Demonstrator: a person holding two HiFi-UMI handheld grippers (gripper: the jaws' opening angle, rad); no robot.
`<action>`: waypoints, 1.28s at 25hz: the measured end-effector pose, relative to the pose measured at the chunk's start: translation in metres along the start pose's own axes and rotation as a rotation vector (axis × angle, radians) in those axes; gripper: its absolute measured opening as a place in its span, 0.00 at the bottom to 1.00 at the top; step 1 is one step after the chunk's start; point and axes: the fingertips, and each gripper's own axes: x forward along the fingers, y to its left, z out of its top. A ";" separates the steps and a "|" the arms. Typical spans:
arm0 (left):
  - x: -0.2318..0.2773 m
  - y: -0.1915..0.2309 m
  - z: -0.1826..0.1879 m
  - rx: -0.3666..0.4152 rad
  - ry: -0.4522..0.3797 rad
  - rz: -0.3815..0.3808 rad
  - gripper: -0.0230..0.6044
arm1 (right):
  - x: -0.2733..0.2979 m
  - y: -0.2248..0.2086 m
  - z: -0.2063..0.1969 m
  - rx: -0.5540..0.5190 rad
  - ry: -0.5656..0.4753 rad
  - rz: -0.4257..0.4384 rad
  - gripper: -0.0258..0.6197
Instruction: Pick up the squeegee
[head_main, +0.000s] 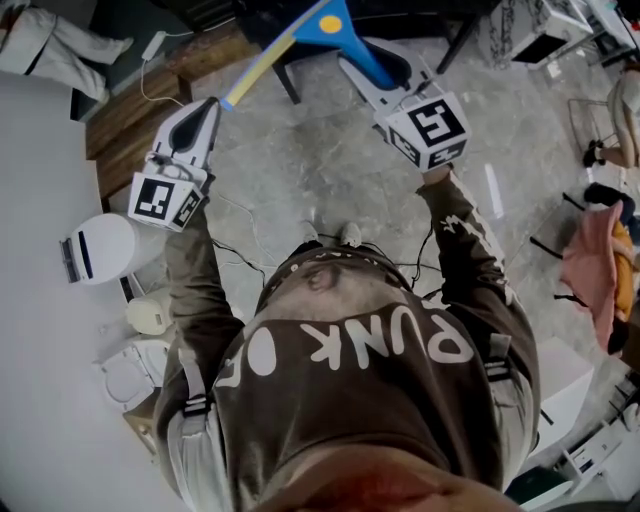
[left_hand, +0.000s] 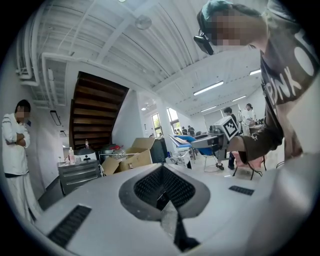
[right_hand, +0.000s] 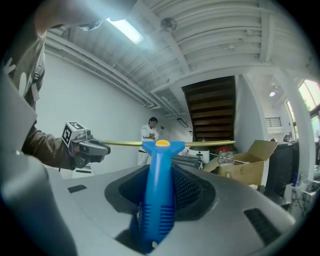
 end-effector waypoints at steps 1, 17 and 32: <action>-0.001 0.001 0.000 0.000 -0.001 -0.004 0.04 | 0.001 0.003 0.000 0.000 -0.003 0.002 0.26; -0.021 0.028 -0.007 -0.006 -0.024 -0.056 0.04 | 0.024 0.040 -0.005 -0.013 -0.011 0.008 0.26; -0.026 0.031 -0.007 -0.003 -0.036 -0.070 0.04 | 0.027 0.045 -0.001 -0.027 -0.016 -0.005 0.26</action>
